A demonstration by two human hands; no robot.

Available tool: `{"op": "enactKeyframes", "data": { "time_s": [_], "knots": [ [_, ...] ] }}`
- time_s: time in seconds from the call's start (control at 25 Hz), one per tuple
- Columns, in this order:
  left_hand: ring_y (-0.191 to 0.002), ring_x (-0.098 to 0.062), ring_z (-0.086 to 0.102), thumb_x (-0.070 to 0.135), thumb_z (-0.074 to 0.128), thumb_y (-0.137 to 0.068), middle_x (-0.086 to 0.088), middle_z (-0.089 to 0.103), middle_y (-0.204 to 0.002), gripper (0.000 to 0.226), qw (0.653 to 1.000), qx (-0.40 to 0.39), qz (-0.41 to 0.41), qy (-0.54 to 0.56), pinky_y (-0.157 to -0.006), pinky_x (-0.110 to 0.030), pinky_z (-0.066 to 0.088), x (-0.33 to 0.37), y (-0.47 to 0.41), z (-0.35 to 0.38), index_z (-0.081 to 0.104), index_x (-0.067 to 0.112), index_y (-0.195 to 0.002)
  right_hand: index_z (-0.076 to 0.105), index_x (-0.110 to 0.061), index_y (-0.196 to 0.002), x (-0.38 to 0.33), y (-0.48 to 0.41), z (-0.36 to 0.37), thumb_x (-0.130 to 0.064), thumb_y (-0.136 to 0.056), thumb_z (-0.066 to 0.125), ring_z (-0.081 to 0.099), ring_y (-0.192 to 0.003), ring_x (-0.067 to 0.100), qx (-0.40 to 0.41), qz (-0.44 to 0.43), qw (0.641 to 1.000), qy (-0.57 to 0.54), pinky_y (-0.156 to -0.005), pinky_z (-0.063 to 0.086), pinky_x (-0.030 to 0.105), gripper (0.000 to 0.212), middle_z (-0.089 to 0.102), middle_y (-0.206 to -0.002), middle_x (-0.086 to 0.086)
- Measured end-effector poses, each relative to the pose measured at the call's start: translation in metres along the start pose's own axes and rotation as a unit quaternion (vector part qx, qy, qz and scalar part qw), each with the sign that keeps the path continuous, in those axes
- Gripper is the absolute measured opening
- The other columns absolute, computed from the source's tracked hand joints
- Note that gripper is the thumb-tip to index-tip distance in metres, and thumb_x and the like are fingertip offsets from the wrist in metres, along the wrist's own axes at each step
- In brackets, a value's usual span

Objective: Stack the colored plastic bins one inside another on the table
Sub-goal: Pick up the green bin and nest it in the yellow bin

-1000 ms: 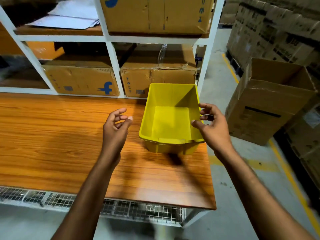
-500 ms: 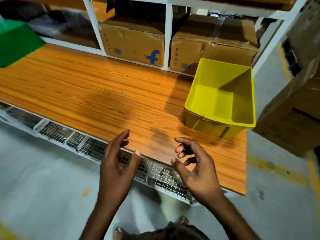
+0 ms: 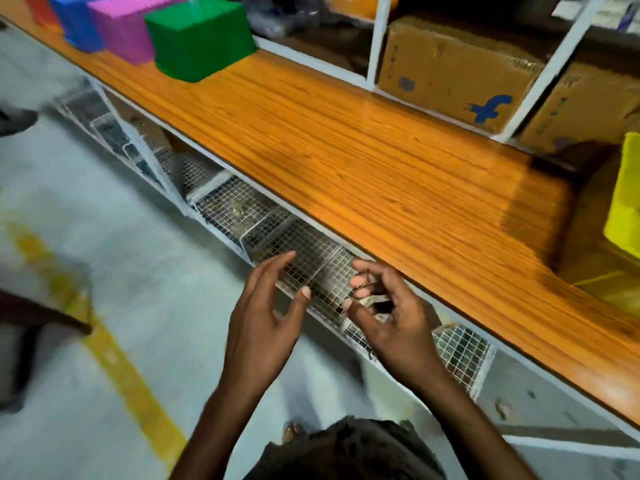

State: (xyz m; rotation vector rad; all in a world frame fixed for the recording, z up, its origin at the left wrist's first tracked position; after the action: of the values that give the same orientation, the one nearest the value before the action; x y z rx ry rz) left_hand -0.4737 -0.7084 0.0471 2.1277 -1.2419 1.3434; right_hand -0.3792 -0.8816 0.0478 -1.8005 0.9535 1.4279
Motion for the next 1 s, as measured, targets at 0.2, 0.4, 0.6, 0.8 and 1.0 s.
{"op": "enactKeyframes", "data": {
  "time_s": [0.2,0.4,0.6,0.8,1.0],
  "knots": [
    [-0.124,0.003,0.057,0.024,0.069,-0.096,0.026,0.055,-0.135,0.048,0.995,0.078,-0.047,0.028,-0.094,-0.031,0.054,-0.044,-0.032,-0.066,0.053,0.045,-0.137,0.062,-0.035,-0.128,-0.018,-0.053,0.082,-0.012,-0.091,0.075,0.064,-0.100,0.012,-0.054,-0.025,0.998,0.023,-0.078,0.057,0.026,0.045,0.066,-0.109,-0.011],
    [-0.120,-0.006,0.062,0.021,0.068,-0.096,0.023,0.059,-0.130,0.041,0.986,0.151,-0.059,0.034,-0.087,-0.032,0.054,-0.084,-0.096,-0.112,0.058,0.043,-0.129,0.060,-0.043,-0.124,-0.022,-0.138,0.149,-0.019,-0.092,0.074,0.064,-0.103,0.006,-0.075,-0.015,0.997,0.024,-0.085,0.059,0.034,0.043,0.064,-0.110,-0.019],
    [-0.106,-0.008,0.067,0.015,0.067,-0.096,0.021,0.068,-0.121,0.036,0.978,0.183,-0.082,0.064,-0.079,-0.032,0.054,-0.129,-0.191,-0.152,0.062,0.039,-0.122,0.064,-0.036,-0.122,-0.025,-0.241,0.222,-0.012,-0.091,0.075,0.066,-0.092,0.009,-0.106,-0.006,0.994,-0.036,-0.080,0.060,0.036,0.041,0.068,-0.105,-0.009],
    [-0.098,-0.008,0.069,0.014,0.068,-0.094,0.019,0.072,-0.114,0.030,0.965,0.232,-0.093,0.076,-0.071,-0.021,0.048,-0.156,-0.294,-0.199,0.065,0.034,-0.117,0.067,-0.023,-0.120,-0.052,-0.356,0.277,-0.002,-0.089,0.074,0.061,-0.083,0.004,-0.121,-0.003,0.990,-0.067,-0.079,0.055,0.020,0.038,0.069,-0.105,0.003],
    [-0.099,-0.009,0.069,0.019,0.071,-0.093,0.020,0.070,-0.114,0.026,0.967,0.228,-0.098,0.052,-0.070,-0.032,0.056,-0.189,-0.377,-0.243,0.066,0.036,-0.111,0.067,-0.026,-0.117,-0.070,-0.439,0.335,-0.005,-0.090,0.074,0.064,-0.086,0.015,-0.121,-0.003,0.990,-0.073,-0.081,0.056,0.023,0.035,0.070,-0.105,0.002]
  ]
}}
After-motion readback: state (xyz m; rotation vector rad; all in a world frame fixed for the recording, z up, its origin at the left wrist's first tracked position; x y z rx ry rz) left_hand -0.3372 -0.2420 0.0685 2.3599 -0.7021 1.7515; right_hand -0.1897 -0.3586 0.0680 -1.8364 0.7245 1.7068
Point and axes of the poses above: each hand's wrist, its own y-axis away from the middle knuckle, its own z-axis out of the palm, x = y × z, the point moved 3 cm from there along -y, towards the middle knuckle
